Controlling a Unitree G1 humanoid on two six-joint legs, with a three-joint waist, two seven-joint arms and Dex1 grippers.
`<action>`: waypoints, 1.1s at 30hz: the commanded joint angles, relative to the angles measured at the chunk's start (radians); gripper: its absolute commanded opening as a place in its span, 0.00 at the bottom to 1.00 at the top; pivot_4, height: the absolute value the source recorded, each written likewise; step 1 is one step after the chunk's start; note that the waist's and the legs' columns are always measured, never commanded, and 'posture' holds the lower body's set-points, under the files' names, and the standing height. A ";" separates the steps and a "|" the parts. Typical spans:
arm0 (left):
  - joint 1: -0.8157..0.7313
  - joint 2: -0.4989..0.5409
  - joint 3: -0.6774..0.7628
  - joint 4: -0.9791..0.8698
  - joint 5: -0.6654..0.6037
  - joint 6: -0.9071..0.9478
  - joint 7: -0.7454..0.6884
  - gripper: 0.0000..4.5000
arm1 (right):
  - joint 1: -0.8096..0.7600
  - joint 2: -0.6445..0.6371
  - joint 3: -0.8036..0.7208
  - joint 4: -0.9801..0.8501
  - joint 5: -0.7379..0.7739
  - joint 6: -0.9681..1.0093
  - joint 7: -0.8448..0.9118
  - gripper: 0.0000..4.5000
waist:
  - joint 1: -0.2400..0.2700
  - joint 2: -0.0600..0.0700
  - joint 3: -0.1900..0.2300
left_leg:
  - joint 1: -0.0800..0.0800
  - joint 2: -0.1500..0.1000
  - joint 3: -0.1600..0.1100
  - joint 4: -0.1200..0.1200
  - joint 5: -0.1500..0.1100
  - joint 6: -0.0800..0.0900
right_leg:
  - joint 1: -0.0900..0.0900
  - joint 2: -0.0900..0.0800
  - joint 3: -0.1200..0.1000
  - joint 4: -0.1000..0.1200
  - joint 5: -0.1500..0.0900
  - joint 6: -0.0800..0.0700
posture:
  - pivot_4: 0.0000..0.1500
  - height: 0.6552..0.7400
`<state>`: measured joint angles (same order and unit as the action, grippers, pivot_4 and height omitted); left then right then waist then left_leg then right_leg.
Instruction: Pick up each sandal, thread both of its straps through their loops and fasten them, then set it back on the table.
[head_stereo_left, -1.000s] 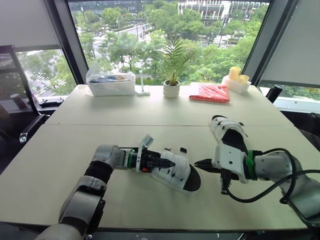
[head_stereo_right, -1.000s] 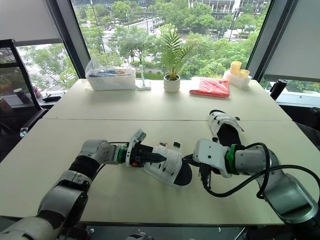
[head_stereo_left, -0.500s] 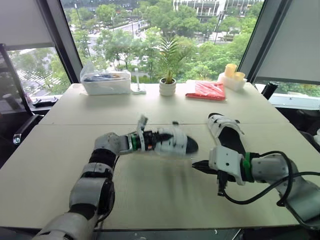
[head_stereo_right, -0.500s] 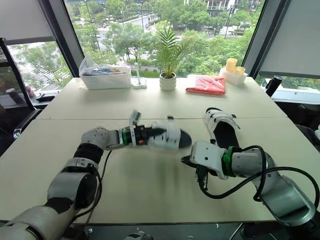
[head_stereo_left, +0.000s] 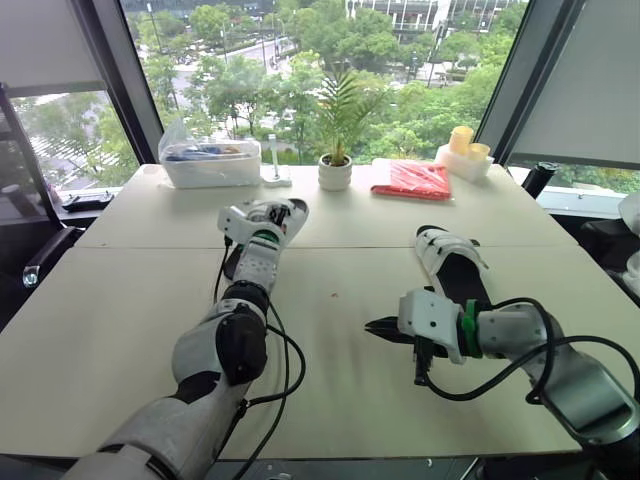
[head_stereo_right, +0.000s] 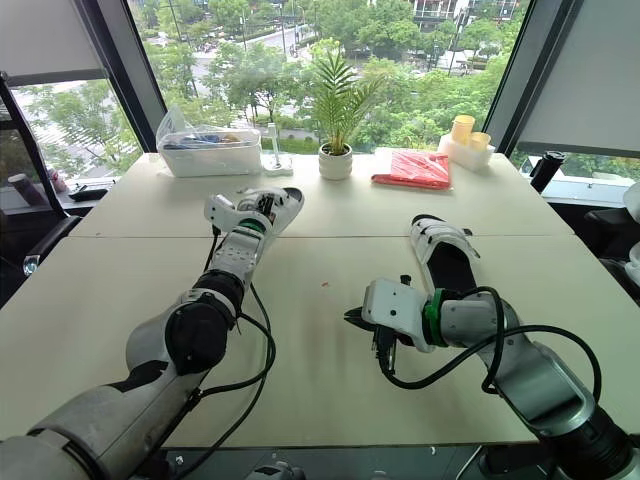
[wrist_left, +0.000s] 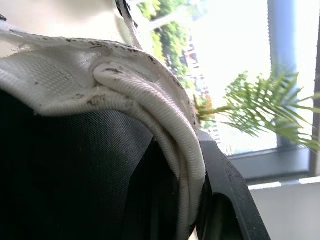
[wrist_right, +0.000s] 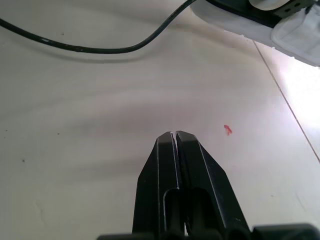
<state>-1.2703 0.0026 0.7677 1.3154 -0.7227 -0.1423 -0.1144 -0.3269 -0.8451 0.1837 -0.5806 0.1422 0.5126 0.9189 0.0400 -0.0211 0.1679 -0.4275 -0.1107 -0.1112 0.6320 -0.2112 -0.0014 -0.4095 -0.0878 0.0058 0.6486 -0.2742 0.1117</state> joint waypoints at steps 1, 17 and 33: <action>-0.019 -0.008 0.004 -0.015 0.003 -0.039 0.008 0.01 | -0.017 -0.001 -0.020 -0.017 -0.001 -0.010 -0.007 0.00 | 0.000 0.000 0.000 | 0.000 0.000 0.000 0.000 0.000 0.000 | 0.000 0.000 0.000 0.000 0.000 0.000 | 1.00 1.00; 0.084 -0.023 -0.155 -0.064 0.167 0.033 -0.020 0.98 | -0.014 0.028 0.007 -0.002 -0.025 -0.019 -0.031 0.00 | -0.003 0.000 0.000 | 0.001 0.000 0.000 0.001 0.000 0.000 | 0.001 0.001 -0.001 0.002 0.000 0.000 | 1.00 1.00; 0.881 0.117 -0.652 -1.331 0.316 0.535 -0.196 0.98 | -0.081 0.033 -0.007 0.137 -0.016 -0.105 0.009 0.00 | -0.029 0.003 -0.002 | 0.005 0.003 0.003 0.000 -0.002 0.004 | 0.001 0.005 0.007 0.003 0.002 -0.002 | 1.00 1.00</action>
<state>-0.4147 0.0856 0.1488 0.1111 -0.3996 0.3527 -0.2641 -0.3777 -0.8058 0.2169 -0.4492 0.1225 0.4354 0.9186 0.0113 -0.0182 0.1662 -0.4220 -0.1071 -0.1086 0.6313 -0.2137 0.0029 -0.4080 -0.0833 0.0129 0.6521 -0.2727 0.1092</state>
